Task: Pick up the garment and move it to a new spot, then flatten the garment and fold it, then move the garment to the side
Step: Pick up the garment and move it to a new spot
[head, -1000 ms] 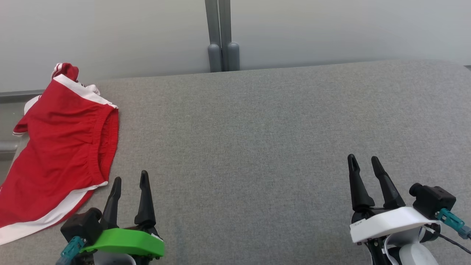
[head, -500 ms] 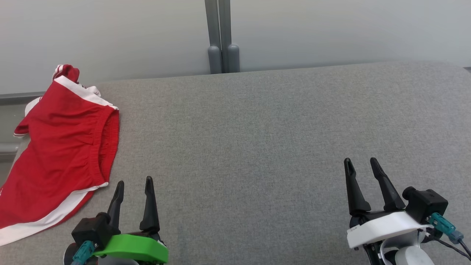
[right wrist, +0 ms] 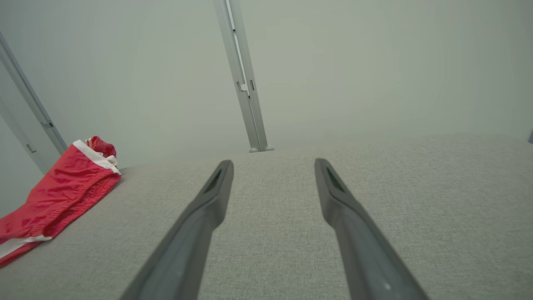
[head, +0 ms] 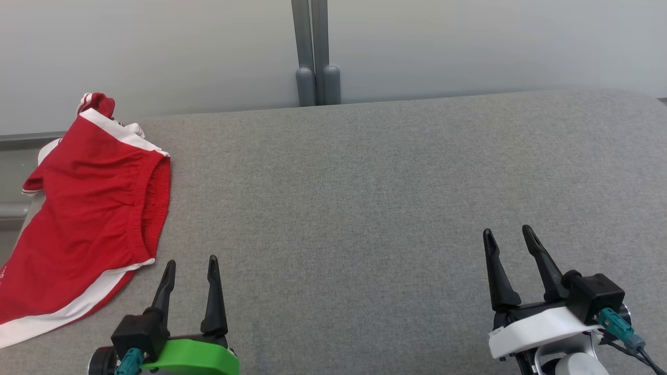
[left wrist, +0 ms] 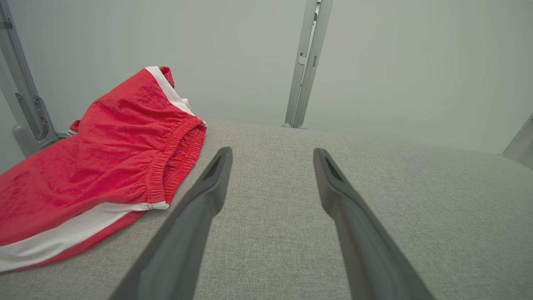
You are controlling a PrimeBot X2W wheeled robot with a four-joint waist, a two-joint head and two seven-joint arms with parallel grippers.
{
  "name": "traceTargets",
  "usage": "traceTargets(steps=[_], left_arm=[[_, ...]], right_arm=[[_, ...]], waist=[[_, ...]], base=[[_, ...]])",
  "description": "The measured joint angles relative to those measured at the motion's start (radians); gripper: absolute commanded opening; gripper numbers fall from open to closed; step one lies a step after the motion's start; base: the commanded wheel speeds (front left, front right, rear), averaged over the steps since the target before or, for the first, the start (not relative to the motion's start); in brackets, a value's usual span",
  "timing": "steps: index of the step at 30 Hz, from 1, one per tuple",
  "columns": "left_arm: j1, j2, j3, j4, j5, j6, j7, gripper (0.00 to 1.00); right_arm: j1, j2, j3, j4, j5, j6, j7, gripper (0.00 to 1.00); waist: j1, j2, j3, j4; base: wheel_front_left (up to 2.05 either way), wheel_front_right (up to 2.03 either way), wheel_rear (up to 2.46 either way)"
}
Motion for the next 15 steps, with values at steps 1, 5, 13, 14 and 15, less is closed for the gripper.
traceTargets(steps=[1,5,13,14,15], left_arm=[[0.001,0.0,0.0,0.0,0.007,0.0,-0.003,1.0],[0.008,0.0,-0.001,0.003,0.029,0.003,-0.009,1.0],[0.009,0.001,-0.007,0.008,0.069,0.003,-0.023,1.0],[0.009,0.001,-0.007,0.008,0.069,0.003,-0.023,1.0],[0.009,0.001,-0.007,0.009,0.069,0.003,-0.023,1.0]], right_arm=[[0.0,0.0,0.0,0.0,-0.006,0.0,-0.002,1.0],[0.001,0.0,0.002,0.0,-0.036,0.0,-0.007,1.0],[0.004,-0.001,0.005,0.0,-0.078,0.0,-0.021,1.0],[0.004,-0.001,0.005,0.0,-0.078,0.0,-0.021,1.0],[0.004,-0.001,0.005,0.0,-0.078,0.0,-0.021,1.0]], waist=[[0.0,0.0,0.0,0.0],[0.0,0.0,0.002,-0.001],[0.0,0.0,0.005,-0.002],[0.0,0.0,0.005,-0.002],[0.0,0.0,0.005,-0.002]], base=[[0.0,0.0,0.0],[0.0,0.0,0.0],[0.0,0.0,0.0],[0.0,0.0,0.0],[0.0,0.0,0.0]])
